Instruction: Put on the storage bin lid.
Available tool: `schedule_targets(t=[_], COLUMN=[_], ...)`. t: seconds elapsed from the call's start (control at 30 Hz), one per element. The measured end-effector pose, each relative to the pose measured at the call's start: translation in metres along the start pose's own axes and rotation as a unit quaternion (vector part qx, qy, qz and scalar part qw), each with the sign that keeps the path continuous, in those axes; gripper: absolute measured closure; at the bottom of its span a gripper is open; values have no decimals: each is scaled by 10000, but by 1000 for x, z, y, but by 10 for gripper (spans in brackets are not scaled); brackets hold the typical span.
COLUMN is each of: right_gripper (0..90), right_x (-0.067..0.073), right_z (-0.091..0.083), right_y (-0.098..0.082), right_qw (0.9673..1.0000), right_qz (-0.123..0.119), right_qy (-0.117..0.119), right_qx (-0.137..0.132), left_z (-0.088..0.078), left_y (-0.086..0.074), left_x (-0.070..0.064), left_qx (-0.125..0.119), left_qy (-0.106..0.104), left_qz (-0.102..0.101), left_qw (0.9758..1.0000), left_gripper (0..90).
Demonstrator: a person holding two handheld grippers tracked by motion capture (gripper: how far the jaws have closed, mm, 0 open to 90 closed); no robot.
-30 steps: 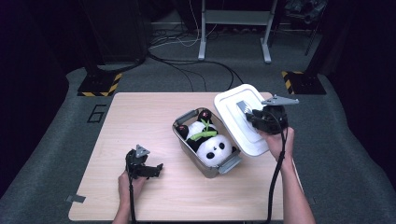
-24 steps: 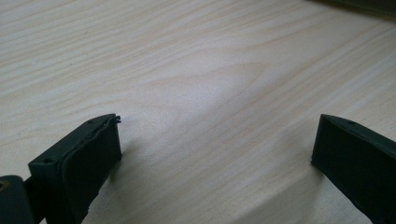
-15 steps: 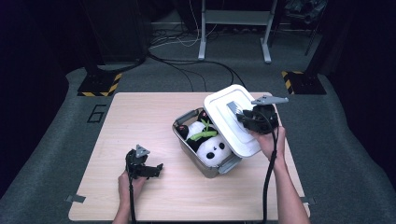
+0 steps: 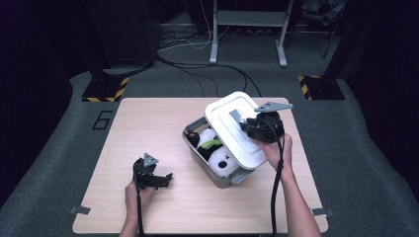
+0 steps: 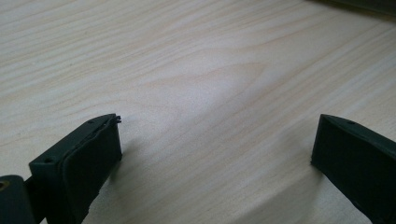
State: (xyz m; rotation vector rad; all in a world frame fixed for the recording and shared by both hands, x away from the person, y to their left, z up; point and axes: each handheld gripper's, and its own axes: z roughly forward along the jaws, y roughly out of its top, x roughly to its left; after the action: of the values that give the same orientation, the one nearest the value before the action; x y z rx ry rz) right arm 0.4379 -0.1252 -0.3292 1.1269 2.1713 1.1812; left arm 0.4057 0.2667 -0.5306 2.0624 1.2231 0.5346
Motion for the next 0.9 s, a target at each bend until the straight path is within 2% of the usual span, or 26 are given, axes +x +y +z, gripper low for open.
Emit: schedule_targets(t=[0.9], right_gripper=[668], right_x=[27], right_z=[27], right_y=[-3], right_qw=[9994], right_qz=[-31], right_qy=[252], right_qx=[243], left_z=[-1], left_y=[0], left_x=[1], left_qx=[49], left_qy=[-30], left_qz=[54], left_qw=[10000], left_gripper=[11])
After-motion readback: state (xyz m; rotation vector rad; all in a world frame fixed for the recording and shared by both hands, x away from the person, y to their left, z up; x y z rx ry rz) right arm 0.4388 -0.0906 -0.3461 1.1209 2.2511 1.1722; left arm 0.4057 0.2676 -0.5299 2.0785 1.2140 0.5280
